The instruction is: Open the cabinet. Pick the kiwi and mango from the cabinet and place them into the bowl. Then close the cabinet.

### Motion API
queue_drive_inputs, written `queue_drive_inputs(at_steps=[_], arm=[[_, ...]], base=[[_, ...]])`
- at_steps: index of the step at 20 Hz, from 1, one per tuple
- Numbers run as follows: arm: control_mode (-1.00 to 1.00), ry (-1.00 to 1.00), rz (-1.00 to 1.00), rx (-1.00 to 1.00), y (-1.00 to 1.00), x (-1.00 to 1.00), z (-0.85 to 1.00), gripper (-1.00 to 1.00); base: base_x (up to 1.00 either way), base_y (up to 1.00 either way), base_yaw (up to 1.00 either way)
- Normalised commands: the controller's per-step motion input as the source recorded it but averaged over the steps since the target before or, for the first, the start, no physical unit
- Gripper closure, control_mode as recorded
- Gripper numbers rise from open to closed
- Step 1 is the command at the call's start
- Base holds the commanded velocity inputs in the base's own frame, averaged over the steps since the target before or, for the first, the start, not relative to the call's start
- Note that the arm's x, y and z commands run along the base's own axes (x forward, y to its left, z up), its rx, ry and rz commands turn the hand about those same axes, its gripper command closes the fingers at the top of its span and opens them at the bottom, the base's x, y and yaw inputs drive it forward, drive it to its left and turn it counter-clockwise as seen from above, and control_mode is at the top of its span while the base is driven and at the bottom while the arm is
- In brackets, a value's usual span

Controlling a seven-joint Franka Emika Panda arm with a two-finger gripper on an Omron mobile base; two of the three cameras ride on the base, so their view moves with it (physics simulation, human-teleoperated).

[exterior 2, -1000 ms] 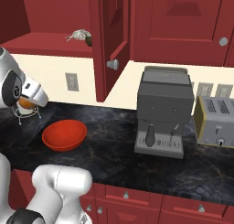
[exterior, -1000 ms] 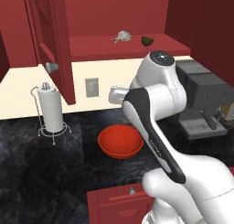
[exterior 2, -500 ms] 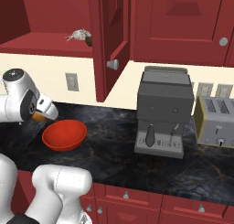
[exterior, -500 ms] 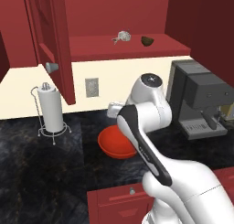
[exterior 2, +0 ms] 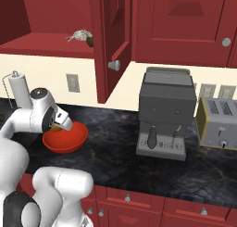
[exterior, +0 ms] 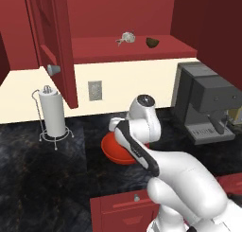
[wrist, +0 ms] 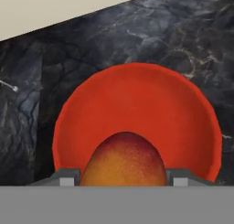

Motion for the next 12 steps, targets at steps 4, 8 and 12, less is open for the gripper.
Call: queue_drive_inputs(at_steps=[4,8,12], arm=[[-1.00,0.05,0.00,-0.03,0.00,0.50,-0.74,1.00],[-1.00,0.00,0.00,-0.06,0.00,0.29,-0.37,-1.00],[-1.00,-0.01,0.00,0.00,0.00,0.00,-0.02,-1.00]], base=[[0.00,0.00,0.00],[0.00,0.00,0.00],[0.00,0.00,0.00]])
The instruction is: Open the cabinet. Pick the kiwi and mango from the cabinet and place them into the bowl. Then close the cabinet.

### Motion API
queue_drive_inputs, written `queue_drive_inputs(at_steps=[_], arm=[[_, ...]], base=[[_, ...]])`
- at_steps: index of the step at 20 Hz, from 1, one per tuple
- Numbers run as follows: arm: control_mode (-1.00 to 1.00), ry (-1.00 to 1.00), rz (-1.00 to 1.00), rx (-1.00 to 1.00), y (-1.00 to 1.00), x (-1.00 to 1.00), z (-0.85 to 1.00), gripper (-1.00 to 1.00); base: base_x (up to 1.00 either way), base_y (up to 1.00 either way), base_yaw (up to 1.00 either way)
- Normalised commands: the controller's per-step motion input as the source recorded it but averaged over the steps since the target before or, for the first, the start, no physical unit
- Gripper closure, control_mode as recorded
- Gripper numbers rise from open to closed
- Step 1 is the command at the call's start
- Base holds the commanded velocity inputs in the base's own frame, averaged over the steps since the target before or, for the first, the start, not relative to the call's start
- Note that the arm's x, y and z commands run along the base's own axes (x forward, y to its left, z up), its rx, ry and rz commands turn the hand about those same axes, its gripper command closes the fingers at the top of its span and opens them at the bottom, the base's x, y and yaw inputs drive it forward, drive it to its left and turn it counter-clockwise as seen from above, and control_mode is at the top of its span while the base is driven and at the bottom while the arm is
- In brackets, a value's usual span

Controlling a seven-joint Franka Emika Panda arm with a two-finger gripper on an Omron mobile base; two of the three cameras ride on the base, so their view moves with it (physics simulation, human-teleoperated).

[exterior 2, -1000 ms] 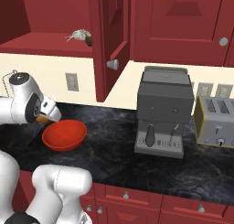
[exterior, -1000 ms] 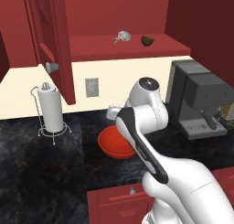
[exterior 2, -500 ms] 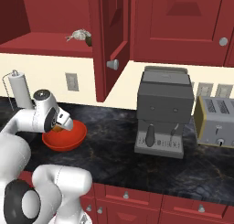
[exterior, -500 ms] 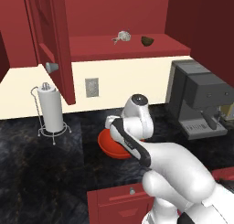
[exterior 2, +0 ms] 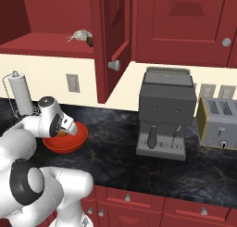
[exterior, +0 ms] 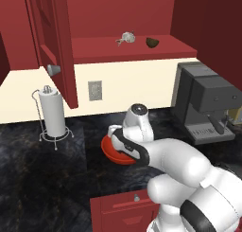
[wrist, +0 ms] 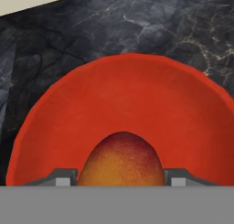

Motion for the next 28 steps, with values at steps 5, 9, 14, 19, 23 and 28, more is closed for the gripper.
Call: queue_drive_inputs(at_steps=[5,9,14,19,23,28], arm=[[-1.00,-0.05,0.00,0.00,0.00,-0.03,0.45,-1.00],[-1.00,-0.09,0.00,0.00,0.00,-0.14,0.62,-1.00],[-1.00,-0.20,0.00,0.00,-0.08,-0.75,0.85,-1.00],[-1.00,-0.29,0.00,0.00,-0.28,-0.98,1.00,-1.00],[-1.00,-0.22,-0.01,0.00,-0.46,-0.86,1.00,-1.00],[-1.00,-0.15,-0.02,0.00,-0.51,-0.66,1.00,-1.00]], base=[[0.00,0.00,0.00],[0.00,0.00,0.00],[0.00,0.00,0.00],[0.00,0.00,0.00],[0.00,0.00,0.00],[0.00,0.00,0.00]])
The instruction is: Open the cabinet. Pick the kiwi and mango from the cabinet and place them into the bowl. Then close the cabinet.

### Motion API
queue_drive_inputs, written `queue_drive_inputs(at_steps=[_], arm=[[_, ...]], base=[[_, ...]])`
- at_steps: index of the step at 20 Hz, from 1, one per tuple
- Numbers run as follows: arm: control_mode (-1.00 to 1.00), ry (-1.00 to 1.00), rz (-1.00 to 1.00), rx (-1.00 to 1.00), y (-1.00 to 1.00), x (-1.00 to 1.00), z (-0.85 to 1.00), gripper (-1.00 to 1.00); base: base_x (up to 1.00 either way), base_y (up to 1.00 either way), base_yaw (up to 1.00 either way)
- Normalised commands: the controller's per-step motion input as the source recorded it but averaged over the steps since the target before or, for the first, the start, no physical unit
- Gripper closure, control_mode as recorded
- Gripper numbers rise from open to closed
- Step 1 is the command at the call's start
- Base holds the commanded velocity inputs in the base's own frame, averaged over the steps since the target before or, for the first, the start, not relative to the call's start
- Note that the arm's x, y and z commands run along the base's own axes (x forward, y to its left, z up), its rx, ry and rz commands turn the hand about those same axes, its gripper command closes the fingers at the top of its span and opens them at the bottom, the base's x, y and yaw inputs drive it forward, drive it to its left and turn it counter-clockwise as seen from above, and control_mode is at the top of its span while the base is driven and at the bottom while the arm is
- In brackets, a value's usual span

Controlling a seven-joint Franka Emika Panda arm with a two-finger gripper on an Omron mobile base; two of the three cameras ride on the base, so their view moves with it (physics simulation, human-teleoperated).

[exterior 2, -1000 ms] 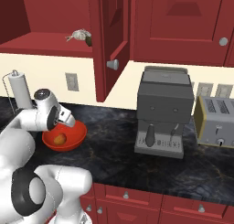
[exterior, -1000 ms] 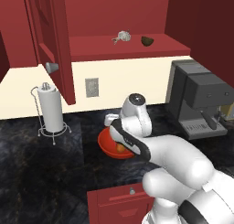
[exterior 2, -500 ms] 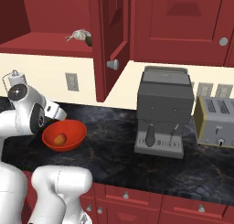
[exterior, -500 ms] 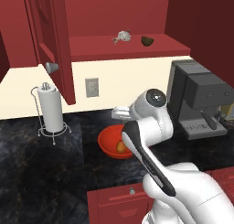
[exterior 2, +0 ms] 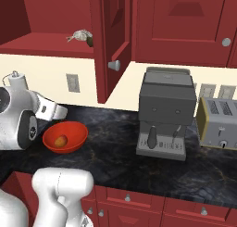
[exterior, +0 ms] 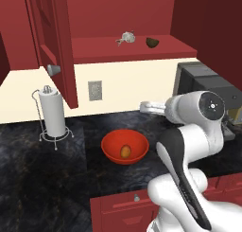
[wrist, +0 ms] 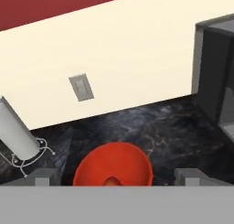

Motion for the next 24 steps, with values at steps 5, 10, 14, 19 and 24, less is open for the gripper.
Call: queue_drive_inputs(at_steps=[5,10,14,19,24], arm=[[-1.00,-0.02,-0.04,0.01,-0.39,-0.44,1.00,-1.00],[-1.00,0.00,-0.08,0.00,-0.21,-0.20,1.00,-1.00],[-1.00,-0.01,-0.11,0.00,-0.03,0.00,0.82,-1.00],[-1.00,-0.02,-0.04,0.00,0.00,0.00,0.06,-1.00],[-1.00,0.00,0.00,0.00,-0.01,0.27,0.00,-1.00]], base=[[0.00,0.00,0.00],[0.00,0.00,0.00],[0.00,0.00,0.00],[0.00,0.00,0.00],[0.00,0.00,0.00]])
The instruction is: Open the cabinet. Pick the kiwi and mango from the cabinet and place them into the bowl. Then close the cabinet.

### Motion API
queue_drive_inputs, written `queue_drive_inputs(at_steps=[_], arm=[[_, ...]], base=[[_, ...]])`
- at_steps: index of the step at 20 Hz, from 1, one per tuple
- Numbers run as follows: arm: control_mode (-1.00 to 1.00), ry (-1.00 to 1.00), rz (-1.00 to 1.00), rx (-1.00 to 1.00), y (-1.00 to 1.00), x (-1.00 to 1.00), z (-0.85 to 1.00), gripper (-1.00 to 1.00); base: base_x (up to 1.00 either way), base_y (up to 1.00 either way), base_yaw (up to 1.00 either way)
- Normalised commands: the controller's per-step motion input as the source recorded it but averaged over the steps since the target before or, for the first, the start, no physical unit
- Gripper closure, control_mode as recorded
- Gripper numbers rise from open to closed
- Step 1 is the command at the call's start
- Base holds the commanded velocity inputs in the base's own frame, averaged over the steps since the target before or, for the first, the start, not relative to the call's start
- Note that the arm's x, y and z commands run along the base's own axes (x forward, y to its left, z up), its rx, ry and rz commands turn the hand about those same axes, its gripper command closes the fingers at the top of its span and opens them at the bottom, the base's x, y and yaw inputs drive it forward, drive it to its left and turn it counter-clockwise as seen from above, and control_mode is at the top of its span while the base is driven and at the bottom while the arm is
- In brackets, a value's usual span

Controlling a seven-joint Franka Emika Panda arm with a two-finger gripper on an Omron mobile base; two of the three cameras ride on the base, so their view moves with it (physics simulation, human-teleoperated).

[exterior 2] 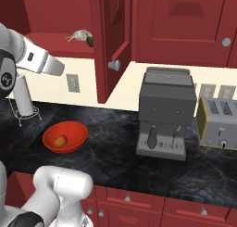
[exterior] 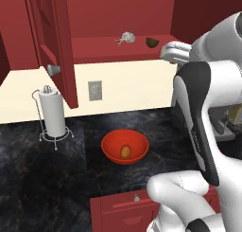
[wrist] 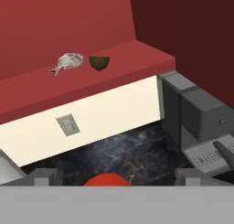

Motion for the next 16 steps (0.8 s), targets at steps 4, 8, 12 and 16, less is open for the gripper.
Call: queue_drive_inputs(at_steps=[4,8,12,16], arm=[[-1.00,0.00,0.00,0.00,-0.01,0.59,0.01,-1.00],[-1.00,-0.02,0.00,0.00,-0.06,0.71,0.00,-1.00],[-1.00,0.00,0.00,0.00,-0.11,0.79,0.00,-1.00],[-1.00,0.00,0.00,0.00,-0.14,0.86,0.00,-1.00]], base=[[0.00,0.00,0.00],[0.00,0.00,0.00],[0.00,0.00,0.00],[0.00,0.00,0.00]])
